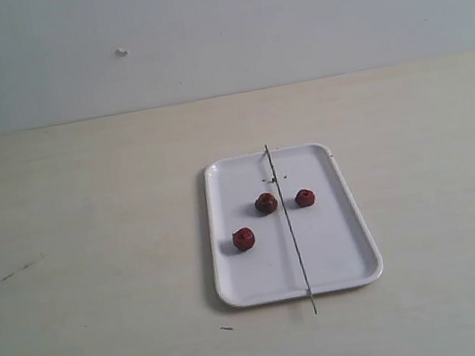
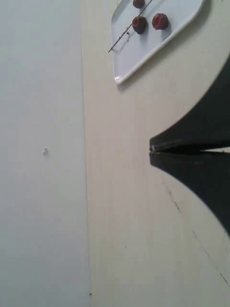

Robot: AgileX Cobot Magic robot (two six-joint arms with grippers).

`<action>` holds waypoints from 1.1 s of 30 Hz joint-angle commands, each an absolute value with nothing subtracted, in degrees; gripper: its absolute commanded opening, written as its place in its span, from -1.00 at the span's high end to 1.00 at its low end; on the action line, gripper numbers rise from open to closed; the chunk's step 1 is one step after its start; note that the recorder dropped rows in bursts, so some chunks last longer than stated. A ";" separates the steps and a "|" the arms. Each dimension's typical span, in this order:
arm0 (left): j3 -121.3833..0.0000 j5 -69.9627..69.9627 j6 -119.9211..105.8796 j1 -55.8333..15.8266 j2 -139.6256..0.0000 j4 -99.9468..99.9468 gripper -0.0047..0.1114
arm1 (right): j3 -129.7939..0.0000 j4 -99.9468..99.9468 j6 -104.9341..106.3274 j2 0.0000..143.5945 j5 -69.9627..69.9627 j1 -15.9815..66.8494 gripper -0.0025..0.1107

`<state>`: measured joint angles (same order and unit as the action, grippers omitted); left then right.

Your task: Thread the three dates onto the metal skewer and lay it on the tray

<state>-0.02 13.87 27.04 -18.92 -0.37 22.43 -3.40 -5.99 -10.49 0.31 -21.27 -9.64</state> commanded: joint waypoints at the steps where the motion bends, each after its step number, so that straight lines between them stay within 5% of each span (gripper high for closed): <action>1: 0.00 13.84 27.05 -18.79 0.00 21.99 0.92 | -3.15 -6.27 -10.57 0.00 -20.24 -9.96 0.96; 18: 0.00 13.84 27.05 -18.79 0.00 21.99 0.92 | -3.15 -6.15 -10.57 0.00 -20.24 -9.96 0.96; 28: 0.00 13.84 27.05 -18.79 0.00 21.99 0.92 | -3.15 -26.98 -4.66 0.00 -17.72 -9.96 0.96; 33: 0.00 13.84 27.05 -18.79 0.00 21.99 0.92 | -3.15 -9.78 -15.10 0.00 -6.50 -9.96 0.96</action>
<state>-0.02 13.87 27.04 -18.92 -0.37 22.43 -3.40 -17.69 -10.32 0.31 -12.91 -9.64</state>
